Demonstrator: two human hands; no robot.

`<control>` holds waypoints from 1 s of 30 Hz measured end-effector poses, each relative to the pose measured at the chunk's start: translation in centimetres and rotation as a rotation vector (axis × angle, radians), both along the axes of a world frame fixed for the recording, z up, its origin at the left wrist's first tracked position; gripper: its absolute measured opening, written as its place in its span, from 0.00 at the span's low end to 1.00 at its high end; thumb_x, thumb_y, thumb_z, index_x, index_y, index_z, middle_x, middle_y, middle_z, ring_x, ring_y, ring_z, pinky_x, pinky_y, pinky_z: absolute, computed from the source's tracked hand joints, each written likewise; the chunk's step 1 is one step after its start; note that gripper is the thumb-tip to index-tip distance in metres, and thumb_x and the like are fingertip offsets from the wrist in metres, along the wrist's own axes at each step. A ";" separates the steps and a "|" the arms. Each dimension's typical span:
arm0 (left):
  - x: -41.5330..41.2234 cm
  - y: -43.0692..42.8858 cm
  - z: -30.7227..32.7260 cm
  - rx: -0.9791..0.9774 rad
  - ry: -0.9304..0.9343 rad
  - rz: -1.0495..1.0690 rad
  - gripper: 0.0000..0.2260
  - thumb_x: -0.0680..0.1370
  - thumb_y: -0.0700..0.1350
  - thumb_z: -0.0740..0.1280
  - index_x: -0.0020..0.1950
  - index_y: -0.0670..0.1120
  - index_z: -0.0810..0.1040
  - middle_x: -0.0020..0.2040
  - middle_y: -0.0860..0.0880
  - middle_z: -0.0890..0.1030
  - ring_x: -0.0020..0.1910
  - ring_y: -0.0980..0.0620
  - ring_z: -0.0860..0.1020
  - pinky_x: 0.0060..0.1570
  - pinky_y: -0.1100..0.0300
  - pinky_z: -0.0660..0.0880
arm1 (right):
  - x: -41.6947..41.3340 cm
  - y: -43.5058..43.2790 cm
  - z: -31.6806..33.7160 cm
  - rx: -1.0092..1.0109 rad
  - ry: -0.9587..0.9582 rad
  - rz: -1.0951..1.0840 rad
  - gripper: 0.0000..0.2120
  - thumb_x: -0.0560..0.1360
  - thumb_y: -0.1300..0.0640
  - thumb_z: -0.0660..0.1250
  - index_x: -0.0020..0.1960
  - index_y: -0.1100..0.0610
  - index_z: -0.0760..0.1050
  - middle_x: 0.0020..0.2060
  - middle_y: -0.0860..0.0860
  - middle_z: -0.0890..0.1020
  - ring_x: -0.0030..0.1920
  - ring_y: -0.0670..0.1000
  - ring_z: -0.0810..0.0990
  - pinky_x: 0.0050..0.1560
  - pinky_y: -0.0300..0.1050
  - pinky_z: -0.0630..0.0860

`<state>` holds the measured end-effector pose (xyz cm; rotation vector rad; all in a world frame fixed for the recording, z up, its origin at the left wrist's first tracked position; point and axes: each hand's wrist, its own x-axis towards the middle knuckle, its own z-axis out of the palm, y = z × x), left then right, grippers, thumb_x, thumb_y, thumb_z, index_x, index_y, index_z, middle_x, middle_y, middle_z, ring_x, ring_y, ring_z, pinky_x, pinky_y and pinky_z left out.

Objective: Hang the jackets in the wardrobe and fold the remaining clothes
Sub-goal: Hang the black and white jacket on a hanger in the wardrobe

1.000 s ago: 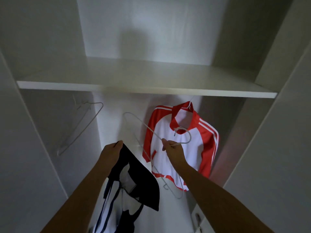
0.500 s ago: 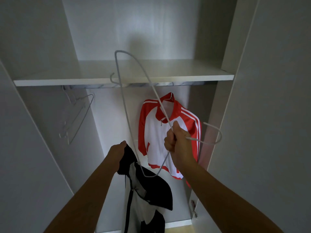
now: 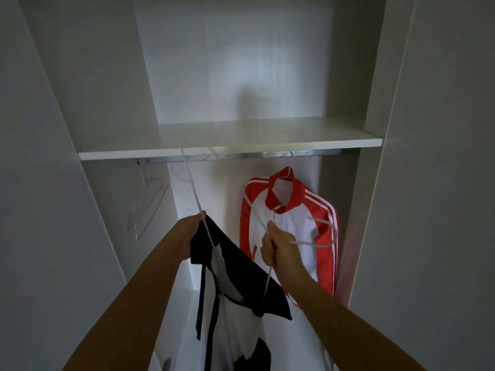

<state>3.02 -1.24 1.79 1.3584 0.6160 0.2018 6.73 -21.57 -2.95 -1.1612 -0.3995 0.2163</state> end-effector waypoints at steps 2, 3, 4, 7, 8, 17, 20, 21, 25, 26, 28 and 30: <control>-0.6 1.9 2.0 -0.018 -0.028 0.052 0.13 0.79 0.47 0.65 0.42 0.39 0.77 0.40 0.41 0.78 0.36 0.44 0.77 0.37 0.52 0.75 | 0.3 0.3 -2.9 -0.180 0.013 0.027 0.25 0.82 0.53 0.56 0.26 0.56 0.61 0.19 0.48 0.62 0.20 0.45 0.60 0.25 0.38 0.58; -1.1 3.0 2.7 -0.018 -0.025 0.070 0.14 0.79 0.48 0.65 0.43 0.38 0.77 0.41 0.41 0.79 0.37 0.44 0.78 0.36 0.52 0.74 | 0.4 0.2 -3.9 -0.258 0.012 0.044 0.26 0.82 0.53 0.56 0.25 0.56 0.61 0.19 0.49 0.62 0.20 0.45 0.59 0.26 0.38 0.58; -1.7 3.9 3.3 -0.007 -0.024 0.082 0.14 0.80 0.49 0.64 0.44 0.38 0.77 0.41 0.41 0.79 0.38 0.44 0.78 0.37 0.53 0.74 | 0.6 0.0 -4.6 -0.318 0.007 0.058 0.26 0.82 0.54 0.56 0.25 0.56 0.60 0.19 0.48 0.62 0.20 0.45 0.59 0.27 0.38 0.58; -2.7 5.5 3.8 0.104 -0.020 0.096 0.14 0.80 0.49 0.64 0.43 0.39 0.78 0.41 0.41 0.80 0.39 0.45 0.78 0.37 0.55 0.74 | 1.4 0.0 -4.2 -0.396 -0.022 0.107 0.27 0.82 0.55 0.56 0.24 0.55 0.60 0.19 0.48 0.62 0.21 0.44 0.59 0.28 0.37 0.58; -2.8 5.6 3.9 0.154 -0.026 0.111 0.14 0.80 0.49 0.64 0.42 0.40 0.78 0.40 0.42 0.80 0.38 0.46 0.78 0.35 0.57 0.74 | 1.6 0.2 -3.8 -0.422 -0.049 0.129 0.27 0.82 0.54 0.56 0.24 0.55 0.60 0.19 0.48 0.62 0.21 0.44 0.60 0.29 0.37 0.59; -3.4 8.8 2.3 0.337 -0.089 0.206 0.12 0.78 0.49 0.67 0.42 0.41 0.81 0.43 0.39 0.82 0.43 0.42 0.81 0.50 0.52 0.77 | 2.5 1.8 -5.3 -0.633 -0.117 0.306 0.25 0.82 0.52 0.57 0.27 0.57 0.66 0.19 0.47 0.68 0.21 0.44 0.65 0.26 0.35 0.62; -2.8 9.4 1.5 0.621 -0.052 0.187 0.17 0.78 0.49 0.66 0.39 0.36 0.80 0.39 0.39 0.82 0.40 0.43 0.81 0.46 0.53 0.77 | 2.5 2.0 -6.4 -0.690 -0.123 0.311 0.24 0.82 0.51 0.57 0.28 0.57 0.68 0.20 0.47 0.69 0.22 0.44 0.67 0.28 0.35 0.65; -2.5 9.3 1.2 0.798 -0.047 0.197 0.19 0.79 0.48 0.65 0.35 0.35 0.77 0.35 0.40 0.80 0.36 0.44 0.79 0.43 0.55 0.75 | 2.6 2.1 -6.7 -0.716 -0.121 0.312 0.24 0.81 0.50 0.58 0.28 0.56 0.67 0.21 0.47 0.70 0.22 0.43 0.67 0.29 0.35 0.65; -1.7 8.6 -0.5 1.454 -0.078 0.142 0.22 0.79 0.44 0.65 0.26 0.48 0.62 0.25 0.49 0.70 0.25 0.51 0.69 0.30 0.60 0.67 | 2.9 2.2 -7.0 -0.781 -0.109 0.292 0.25 0.80 0.48 0.59 0.26 0.55 0.67 0.21 0.47 0.70 0.23 0.43 0.68 0.29 0.35 0.66; -1.5 8.6 -0.9 1.537 -0.093 0.112 0.22 0.78 0.43 0.66 0.27 0.48 0.61 0.24 0.50 0.70 0.24 0.51 0.69 0.28 0.61 0.66 | 3.1 2.2 -6.7 -0.782 -0.103 0.279 0.26 0.80 0.47 0.59 0.25 0.55 0.67 0.21 0.47 0.70 0.22 0.43 0.68 0.29 0.36 0.66; -1.4 8.7 -1.4 1.619 -0.115 0.114 0.20 0.77 0.42 0.68 0.29 0.47 0.63 0.23 0.48 0.70 0.21 0.50 0.69 0.25 0.62 0.65 | 3.3 2.0 -6.0 -0.799 -0.107 0.265 0.26 0.80 0.47 0.59 0.25 0.56 0.66 0.20 0.47 0.70 0.22 0.43 0.67 0.28 0.34 0.66; -1.5 8.7 -1.3 1.646 -0.155 0.148 0.19 0.77 0.43 0.68 0.30 0.47 0.64 0.22 0.48 0.69 0.19 0.50 0.68 0.22 0.61 0.67 | 3.5 1.7 -5.7 -0.819 -0.091 0.268 0.26 0.80 0.47 0.59 0.26 0.56 0.66 0.21 0.47 0.69 0.23 0.44 0.67 0.28 0.34 0.65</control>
